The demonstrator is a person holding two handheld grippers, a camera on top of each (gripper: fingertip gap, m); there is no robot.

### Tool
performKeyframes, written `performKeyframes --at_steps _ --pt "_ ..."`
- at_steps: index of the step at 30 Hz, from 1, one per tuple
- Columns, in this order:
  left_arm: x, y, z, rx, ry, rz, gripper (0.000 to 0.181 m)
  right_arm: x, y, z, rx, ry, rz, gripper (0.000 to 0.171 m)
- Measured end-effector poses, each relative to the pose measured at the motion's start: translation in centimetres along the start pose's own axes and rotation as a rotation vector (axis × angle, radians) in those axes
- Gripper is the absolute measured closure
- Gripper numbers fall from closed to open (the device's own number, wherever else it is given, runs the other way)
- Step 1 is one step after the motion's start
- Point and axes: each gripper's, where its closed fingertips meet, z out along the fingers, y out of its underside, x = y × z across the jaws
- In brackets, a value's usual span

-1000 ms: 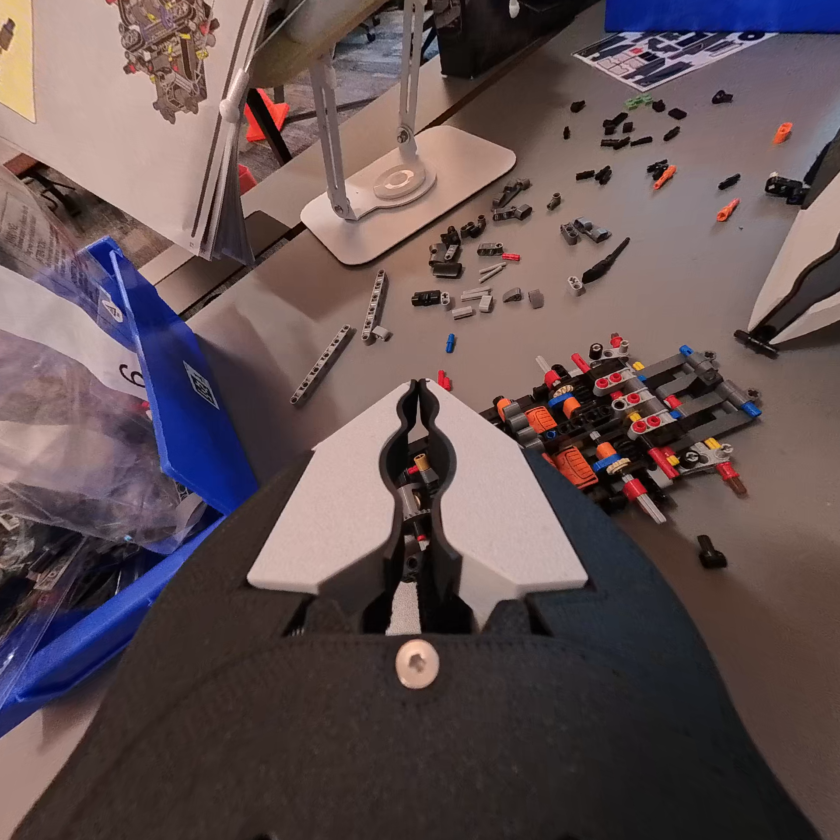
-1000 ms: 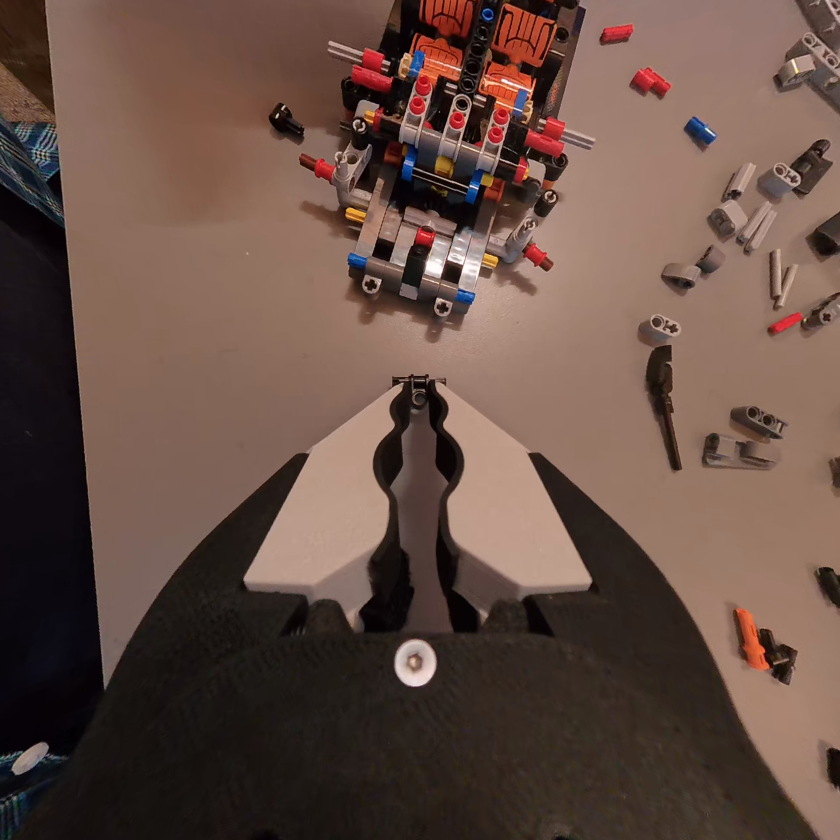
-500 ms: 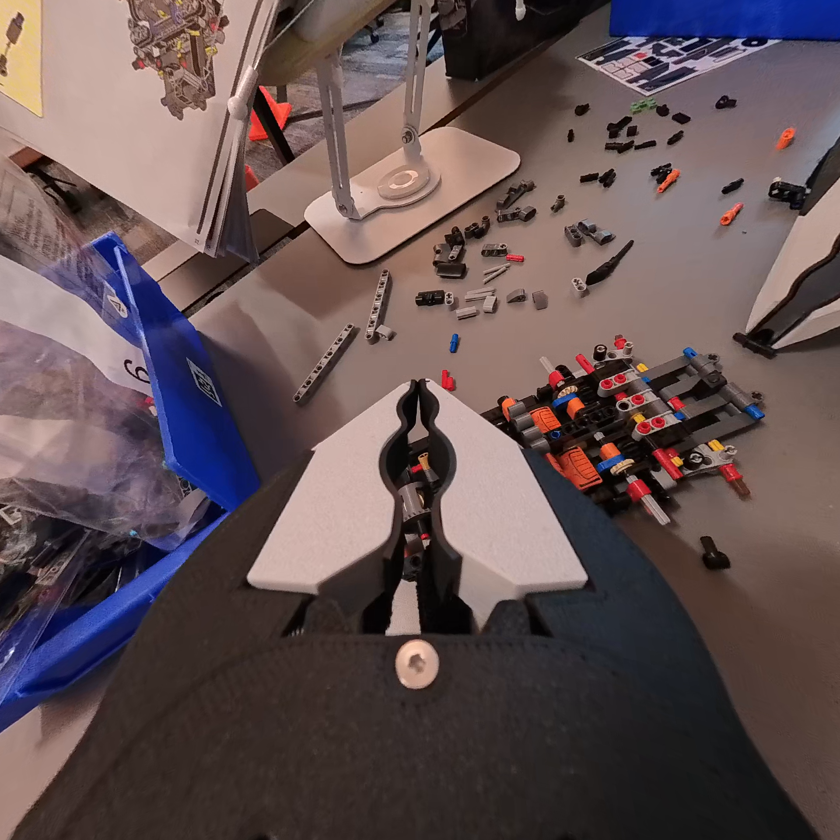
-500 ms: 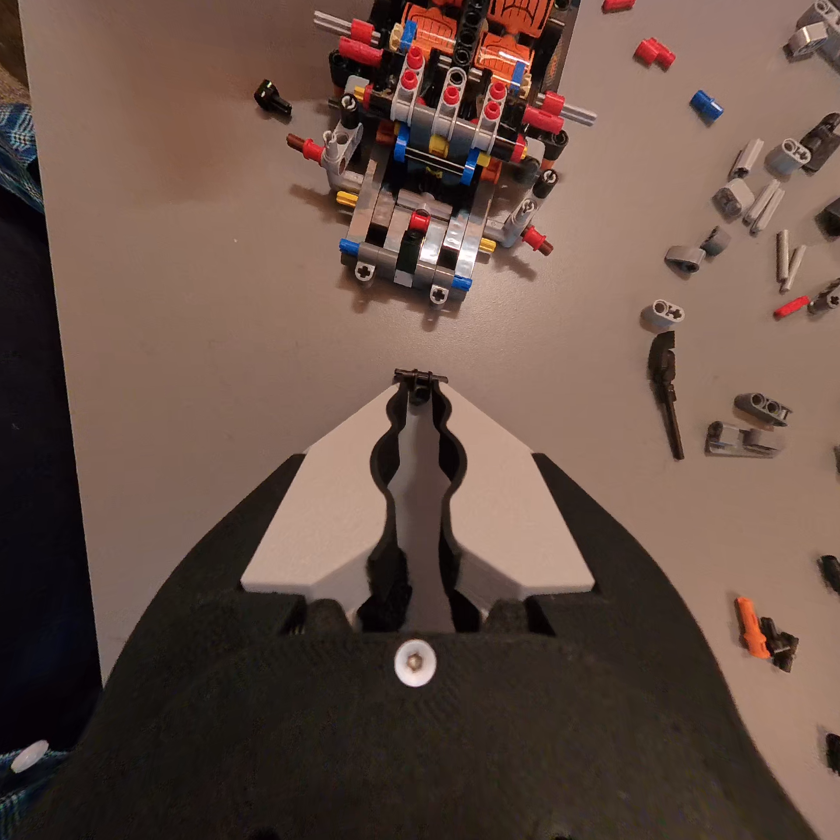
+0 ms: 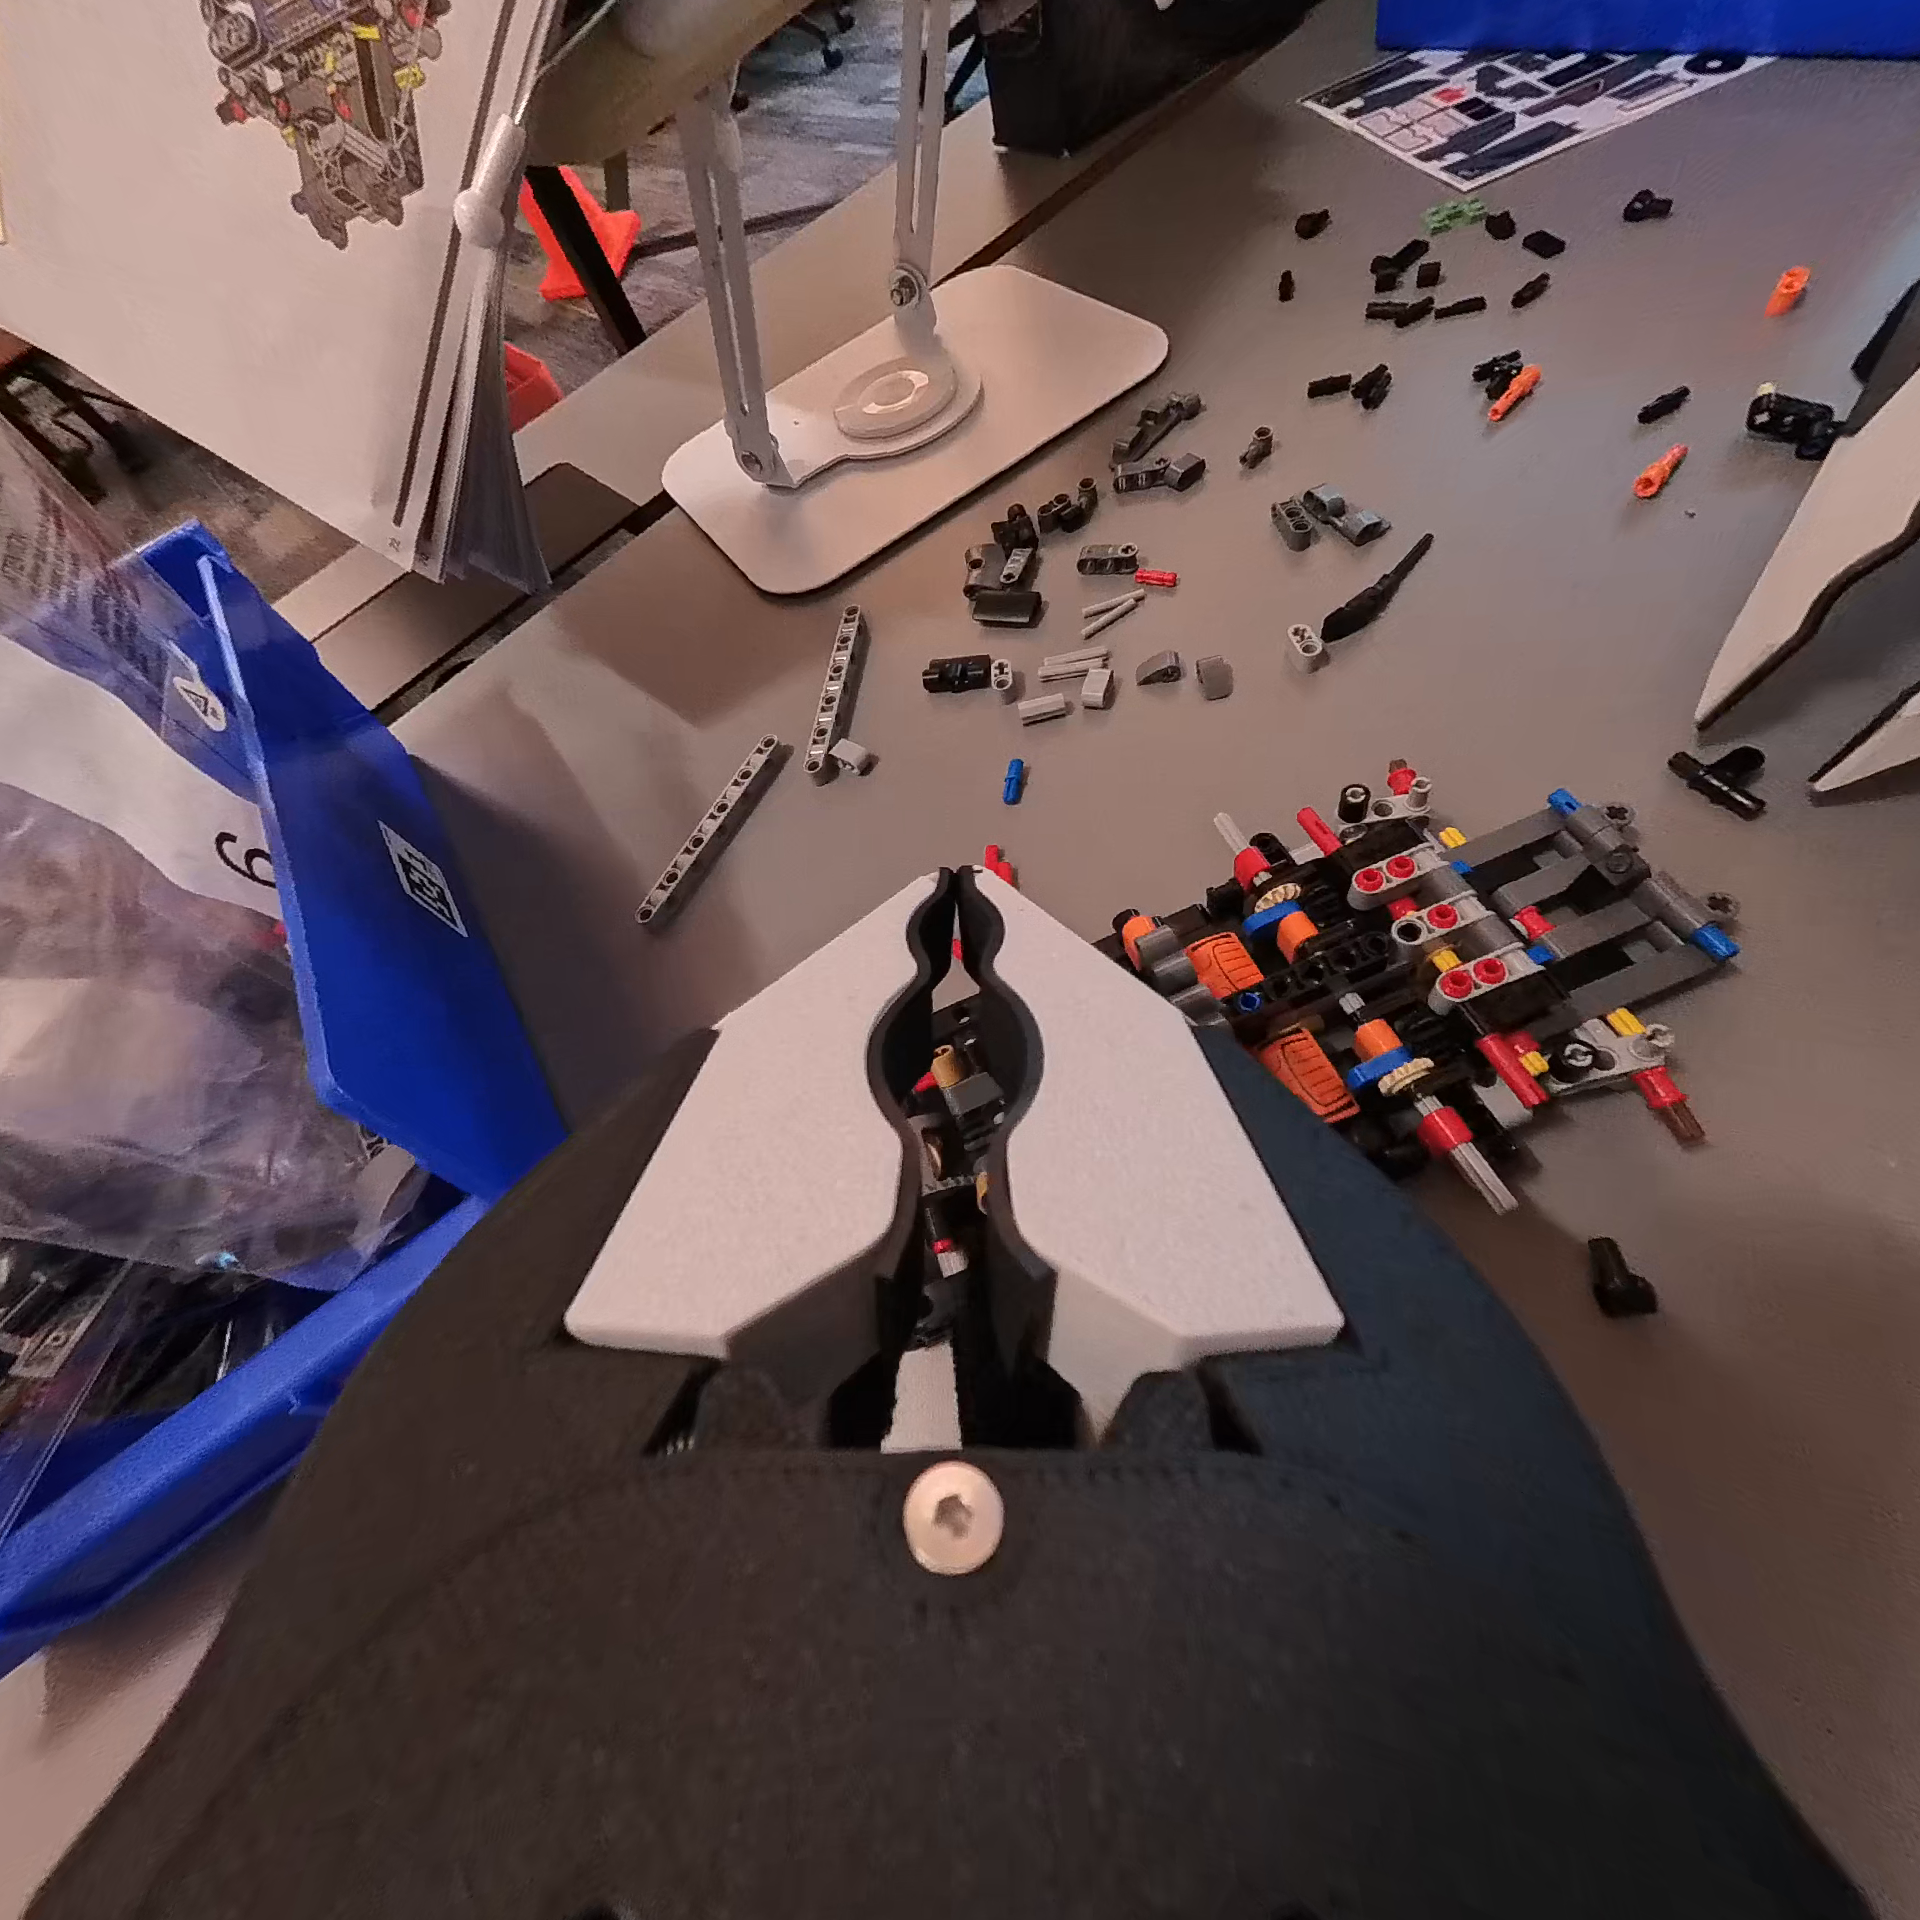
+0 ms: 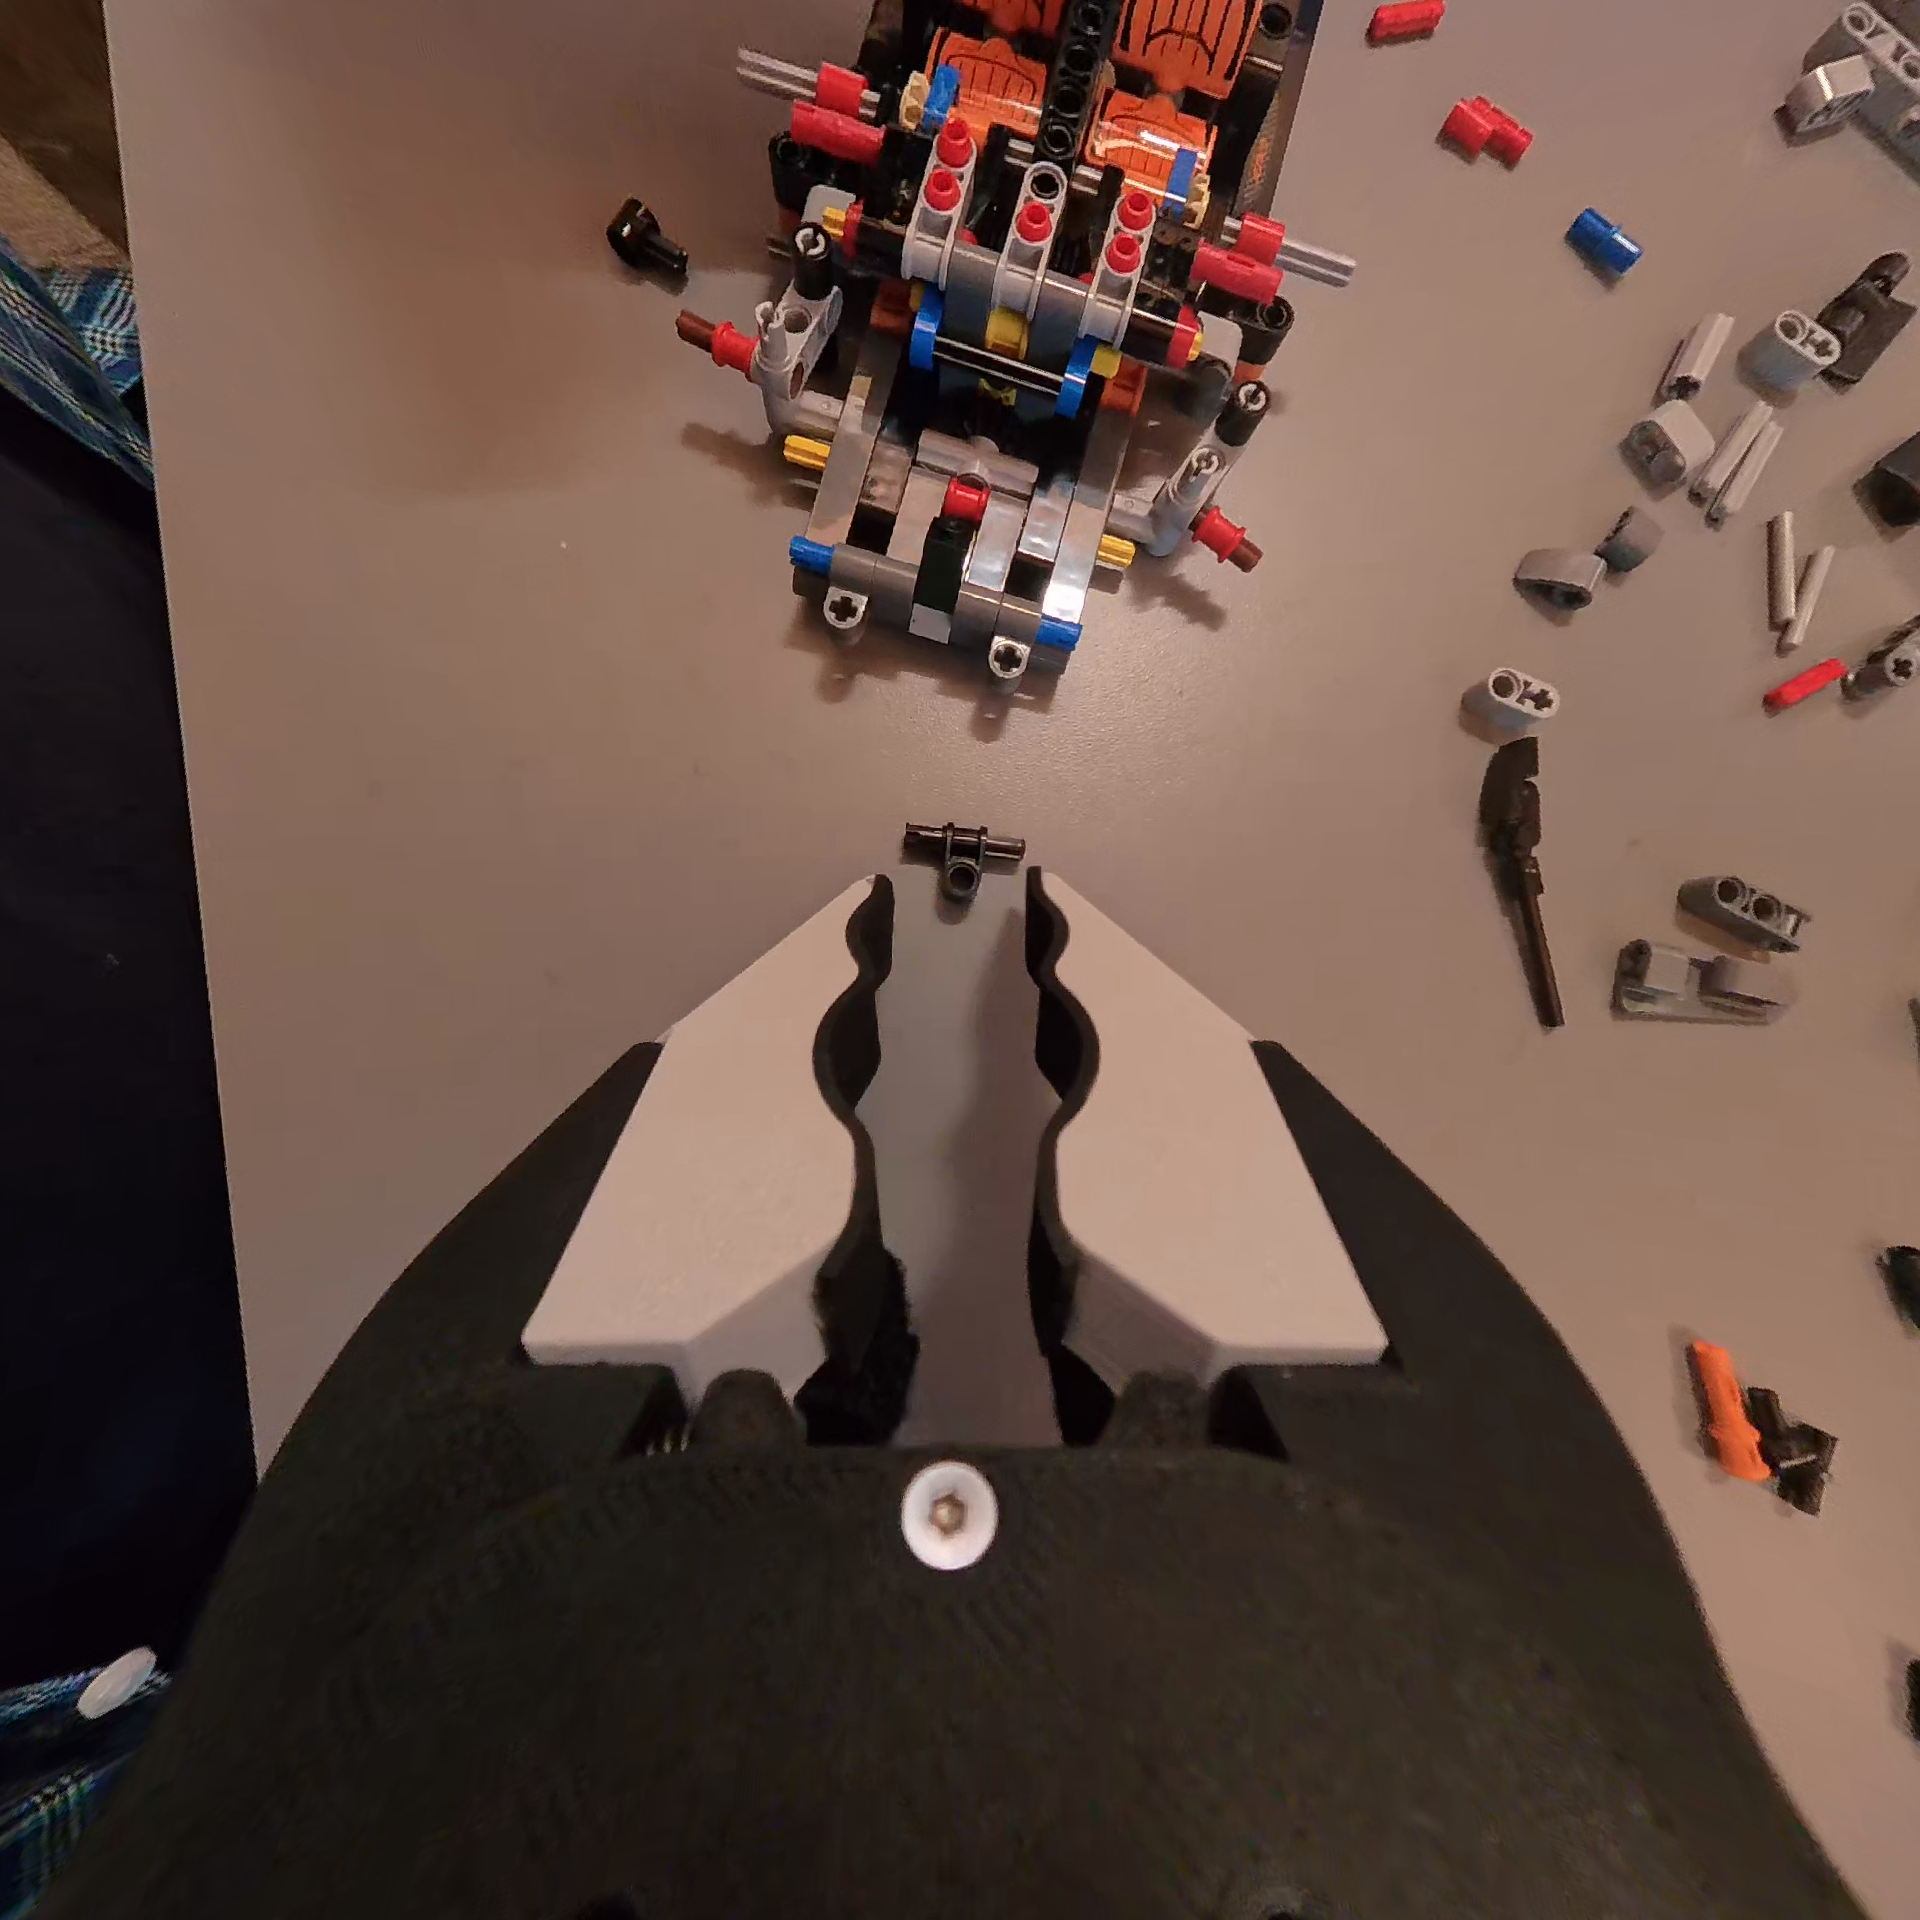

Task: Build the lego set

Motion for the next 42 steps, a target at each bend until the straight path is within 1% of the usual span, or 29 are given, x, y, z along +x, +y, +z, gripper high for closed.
performKeyframes --at_steps 1,5,9,12,14,17,20,22,25,28,35,42 --pt "0.0 0.0 0.0 -0.001 0.001 -0.001 0.181 0.1 0.0 -0.1 0.005 0.001 0.001 0.148" --pt "0.0 0.0 0.0 -0.001 0.000 0.000 0.181 0.7 -0.4 -1.1 0.052 0.021 0.013 0.150" --pt "-0.2 0.1 -0.1 0.000 -0.005 -0.003 0.181 2.4 -0.3 -3.1 0.095 0.045 0.051 0.153" --pt "-0.3 0.1 -0.2 -0.001 -0.009 -0.002 0.181 4.1 0.4 -4.6 0.093 0.099 0.060 0.158" --pt "-0.4 0.1 -0.2 0.000 -0.012 -0.003 0.181 6.5 1.2 -6.0 0.083 0.180 0.071 0.159" --pt "-0.5 0.1 -0.2 -0.001 -0.013 -0.004 0.181 11.7 3.0 -8.6 0.096 0.301 0.141 0.159" --pt "-0.5 0.1 -0.3 -0.004 -0.017 0.000 0.181 17.3 5.3 -10.9 0.102 0.401 0.231 0.152" --pt "-0.7 0.0 -0.4 -0.003 -0.024 -0.001 0.181 20.5 7.0 -11.7 0.069 0.451 0.268 0.147" --pt "-1.0 0.1 -0.5 -0.005 -0.033 -0.004 0.181 23.9 9.0 -12.1 0.036 0.489 0.302 0.147" --pt "-1.2 0.2 -0.5 -0.010 -0.038 -0.005 0.181 25.8 10.4 -12.2 0.030 0.503 0.340 0.148" --pt "-1.3 0.6 -0.4 -0.017 -0.037 -0.008 0.181 28.5 13.1 -12.2 -0.001 0.510 0.397 0.154" --pt "-1.4 0.6 -0.5 -0.020 -0.043 -0.008 0.181 29.8 14.3 -11.1 -0.015 0.466 0.406 0.155"
